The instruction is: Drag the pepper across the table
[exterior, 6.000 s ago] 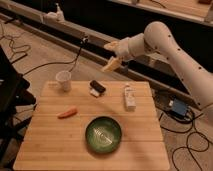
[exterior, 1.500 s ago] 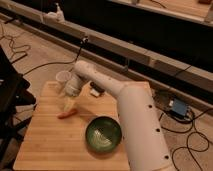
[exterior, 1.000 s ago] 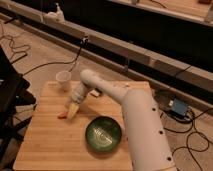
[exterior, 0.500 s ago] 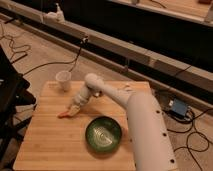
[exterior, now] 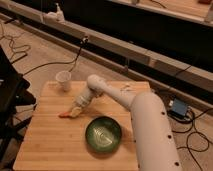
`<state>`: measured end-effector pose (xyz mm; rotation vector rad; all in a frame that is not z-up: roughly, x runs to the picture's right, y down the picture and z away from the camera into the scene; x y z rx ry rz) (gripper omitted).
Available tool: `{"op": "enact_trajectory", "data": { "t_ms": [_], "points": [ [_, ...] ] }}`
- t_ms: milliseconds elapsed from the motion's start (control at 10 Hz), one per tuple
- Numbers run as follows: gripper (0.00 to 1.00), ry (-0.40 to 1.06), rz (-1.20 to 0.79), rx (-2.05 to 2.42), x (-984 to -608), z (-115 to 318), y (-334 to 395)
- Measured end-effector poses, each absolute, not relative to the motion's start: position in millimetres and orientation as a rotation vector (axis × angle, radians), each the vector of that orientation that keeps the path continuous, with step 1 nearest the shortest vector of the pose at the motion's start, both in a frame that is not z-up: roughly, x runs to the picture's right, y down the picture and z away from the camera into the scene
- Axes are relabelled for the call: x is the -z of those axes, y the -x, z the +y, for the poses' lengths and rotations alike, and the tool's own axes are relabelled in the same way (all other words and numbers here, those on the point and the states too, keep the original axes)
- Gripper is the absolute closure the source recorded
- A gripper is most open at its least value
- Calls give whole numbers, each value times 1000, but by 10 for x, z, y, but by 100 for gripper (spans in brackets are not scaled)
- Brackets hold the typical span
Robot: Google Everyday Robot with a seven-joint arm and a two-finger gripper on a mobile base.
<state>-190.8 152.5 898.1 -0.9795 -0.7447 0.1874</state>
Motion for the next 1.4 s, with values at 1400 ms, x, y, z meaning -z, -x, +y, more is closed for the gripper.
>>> {"op": "enact_trajectory", "data": {
  "t_ms": [1400],
  "points": [
    [100,995,-541,-334,-8886,1609,864]
  ]
}}
